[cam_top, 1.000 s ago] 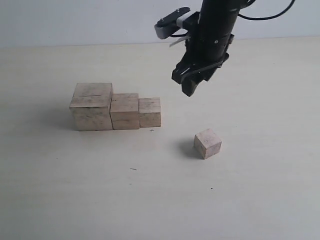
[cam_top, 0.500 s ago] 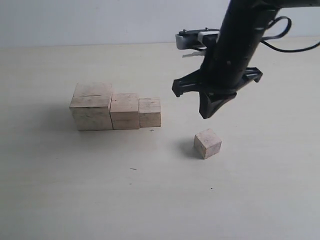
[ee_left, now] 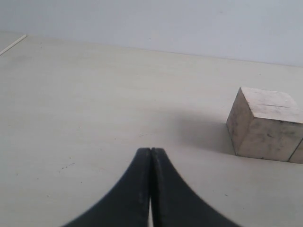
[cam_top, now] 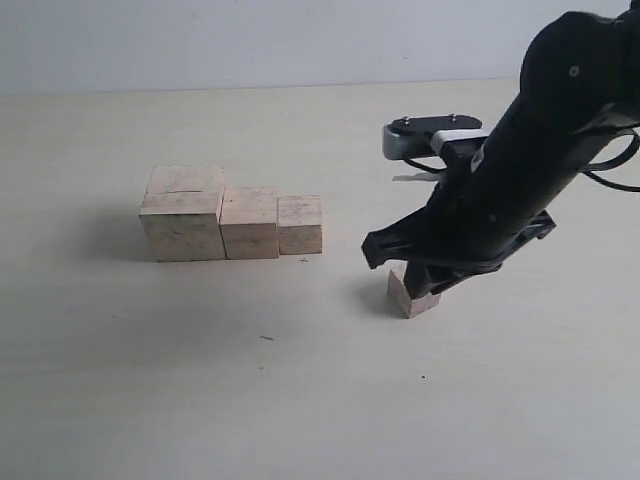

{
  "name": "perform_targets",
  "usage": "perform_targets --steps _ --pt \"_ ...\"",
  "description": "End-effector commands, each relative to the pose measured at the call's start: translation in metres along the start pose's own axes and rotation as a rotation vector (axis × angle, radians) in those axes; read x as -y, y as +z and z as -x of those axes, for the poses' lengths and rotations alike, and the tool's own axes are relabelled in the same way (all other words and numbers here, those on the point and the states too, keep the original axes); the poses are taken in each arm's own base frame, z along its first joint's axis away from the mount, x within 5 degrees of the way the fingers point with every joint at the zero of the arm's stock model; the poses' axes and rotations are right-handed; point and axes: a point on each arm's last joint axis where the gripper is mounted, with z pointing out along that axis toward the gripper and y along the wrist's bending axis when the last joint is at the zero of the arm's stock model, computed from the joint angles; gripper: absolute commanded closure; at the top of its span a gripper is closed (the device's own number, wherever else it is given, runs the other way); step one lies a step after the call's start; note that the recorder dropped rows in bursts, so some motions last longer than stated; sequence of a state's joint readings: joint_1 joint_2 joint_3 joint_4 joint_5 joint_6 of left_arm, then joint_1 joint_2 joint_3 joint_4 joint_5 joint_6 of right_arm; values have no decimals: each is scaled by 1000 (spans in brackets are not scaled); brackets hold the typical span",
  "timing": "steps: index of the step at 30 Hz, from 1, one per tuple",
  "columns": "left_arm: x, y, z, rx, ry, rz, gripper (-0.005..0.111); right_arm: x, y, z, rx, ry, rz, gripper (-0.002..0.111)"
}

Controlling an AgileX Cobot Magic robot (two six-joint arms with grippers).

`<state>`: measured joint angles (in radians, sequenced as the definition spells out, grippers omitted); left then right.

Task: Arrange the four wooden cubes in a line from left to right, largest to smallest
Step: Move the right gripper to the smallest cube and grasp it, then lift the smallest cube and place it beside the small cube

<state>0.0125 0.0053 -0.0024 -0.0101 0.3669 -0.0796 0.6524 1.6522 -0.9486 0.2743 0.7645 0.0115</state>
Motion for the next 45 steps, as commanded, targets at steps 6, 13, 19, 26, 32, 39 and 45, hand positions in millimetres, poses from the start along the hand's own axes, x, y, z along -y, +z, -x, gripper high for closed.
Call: perform_targets --steps 6,13,19,26,32,39,45 --pt "0 0 1 15 -1 -7 107 -4 2 2 88 -145 -117 51" --pt "0 0 1 15 -1 -7 107 2 4 3 88 -103 -182 39" --pt "0 0 1 15 -1 -7 107 3 22 8 82 -98 -178 39" --pt "0 0 1 15 -1 -7 107 8 43 8 30 -115 -196 39" --pt "0 0 1 15 -1 -7 107 12 57 7 -3 -127 -212 39" --pt "0 0 1 15 -1 -7 107 10 53 9 19 -129 -207 51" --pt "0 0 1 15 -1 -7 107 10 49 8 10 -124 -208 93"
